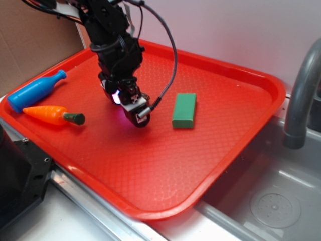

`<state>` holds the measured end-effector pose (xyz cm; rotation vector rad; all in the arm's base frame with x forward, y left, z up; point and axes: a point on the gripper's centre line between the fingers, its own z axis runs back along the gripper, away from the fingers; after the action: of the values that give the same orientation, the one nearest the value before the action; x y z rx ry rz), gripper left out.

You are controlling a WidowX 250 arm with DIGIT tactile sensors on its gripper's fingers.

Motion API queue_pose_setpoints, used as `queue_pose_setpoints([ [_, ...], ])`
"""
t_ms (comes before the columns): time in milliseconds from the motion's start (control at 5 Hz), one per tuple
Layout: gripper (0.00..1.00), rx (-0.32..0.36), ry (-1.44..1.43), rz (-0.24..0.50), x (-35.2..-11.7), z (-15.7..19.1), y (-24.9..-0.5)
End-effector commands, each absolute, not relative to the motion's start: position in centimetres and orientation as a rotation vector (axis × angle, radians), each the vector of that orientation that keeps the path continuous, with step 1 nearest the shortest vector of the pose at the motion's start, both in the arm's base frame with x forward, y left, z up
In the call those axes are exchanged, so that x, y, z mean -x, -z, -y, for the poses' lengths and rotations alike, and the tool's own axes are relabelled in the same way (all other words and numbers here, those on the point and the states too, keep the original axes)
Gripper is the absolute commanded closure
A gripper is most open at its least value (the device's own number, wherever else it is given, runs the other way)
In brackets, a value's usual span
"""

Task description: Grab the rock.

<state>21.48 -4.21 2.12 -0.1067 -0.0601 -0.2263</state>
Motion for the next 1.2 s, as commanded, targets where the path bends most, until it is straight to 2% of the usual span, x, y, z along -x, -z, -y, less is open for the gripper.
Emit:
queue_pose_setpoints([
  [0, 0.0, 0.076, 0.23, 0.073, -23.0, 4.7, -1.8],
  [200, 0.28, 0.069, 0.228, 0.071, -23.1, 4.6, -1.6],
  [400, 1.0, 0.081, 0.224, 0.081, -22.9, 4.6, -1.9],
  [800, 1.0, 0.067, 0.197, 0.079, -22.5, 4.6, -2.7],
  [1000, 1.0, 0.109, 0.191, 0.079, -21.8, 3.9, -4.7],
])
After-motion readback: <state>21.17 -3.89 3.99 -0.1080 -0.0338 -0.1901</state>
